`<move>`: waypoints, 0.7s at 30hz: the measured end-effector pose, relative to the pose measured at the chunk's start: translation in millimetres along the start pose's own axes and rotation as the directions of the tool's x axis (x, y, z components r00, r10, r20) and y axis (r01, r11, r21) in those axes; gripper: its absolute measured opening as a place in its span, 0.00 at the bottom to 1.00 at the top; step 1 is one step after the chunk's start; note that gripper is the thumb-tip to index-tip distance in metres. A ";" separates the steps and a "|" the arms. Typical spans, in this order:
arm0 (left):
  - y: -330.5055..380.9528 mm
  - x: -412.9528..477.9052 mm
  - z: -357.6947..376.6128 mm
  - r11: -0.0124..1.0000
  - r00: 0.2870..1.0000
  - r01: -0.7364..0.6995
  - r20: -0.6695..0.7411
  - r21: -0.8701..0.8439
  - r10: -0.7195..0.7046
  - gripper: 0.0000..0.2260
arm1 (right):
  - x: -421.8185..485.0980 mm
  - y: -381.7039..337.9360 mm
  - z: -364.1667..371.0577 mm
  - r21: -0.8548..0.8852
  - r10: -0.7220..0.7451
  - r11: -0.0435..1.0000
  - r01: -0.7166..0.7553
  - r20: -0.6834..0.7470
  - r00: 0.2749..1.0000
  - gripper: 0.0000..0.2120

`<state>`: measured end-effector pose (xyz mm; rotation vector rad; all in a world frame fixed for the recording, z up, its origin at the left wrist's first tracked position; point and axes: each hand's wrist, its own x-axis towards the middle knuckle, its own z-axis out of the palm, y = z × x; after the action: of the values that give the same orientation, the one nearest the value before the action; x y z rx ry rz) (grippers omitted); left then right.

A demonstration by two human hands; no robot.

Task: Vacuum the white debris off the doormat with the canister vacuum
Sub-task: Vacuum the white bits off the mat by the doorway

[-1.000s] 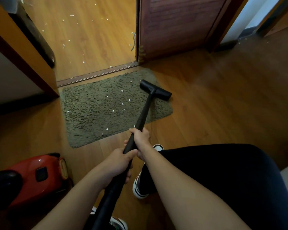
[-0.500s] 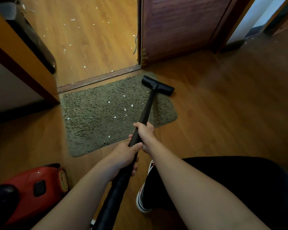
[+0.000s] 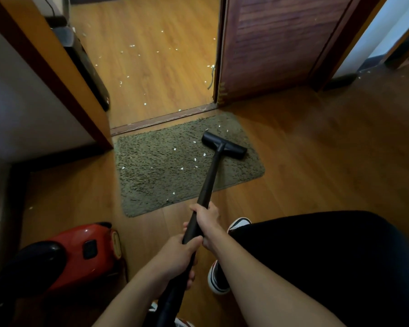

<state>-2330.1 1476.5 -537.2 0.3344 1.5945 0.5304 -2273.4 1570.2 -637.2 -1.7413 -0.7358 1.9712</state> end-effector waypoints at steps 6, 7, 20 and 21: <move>-13.6 -5.0 -3.8 1.000 1.000 0.004 0.002 -0.013 -0.004 0.07 | -11.4 10.2 2.1 -0.015 0.004 1.000 -0.004 0.005 1.000 0.09; -11.9 -4.3 -3.1 1.000 1.000 -0.002 0.000 -0.012 0.002 0.06 | -8.7 8.4 2.2 -0.008 -0.005 1.000 0.005 0.006 1.000 0.10; 56.1 56.8 0.2 0.996 0.995 -0.081 -0.064 -0.024 0.079 0.10 | 65.1 -57.7 9.2 -0.028 -0.063 0.998 0.063 0.011 0.998 0.08; 61.2 62.5 0.8 0.996 0.994 -0.091 -0.064 -0.024 0.089 0.10 | 70.3 -62.6 8.9 -0.025 -0.068 0.997 0.068 0.012 0.998 0.07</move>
<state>-2341.5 1560.5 -558.5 0.3739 1.6374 0.6362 -2294.5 1661.3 -651.6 -1.6985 -0.8165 1.9357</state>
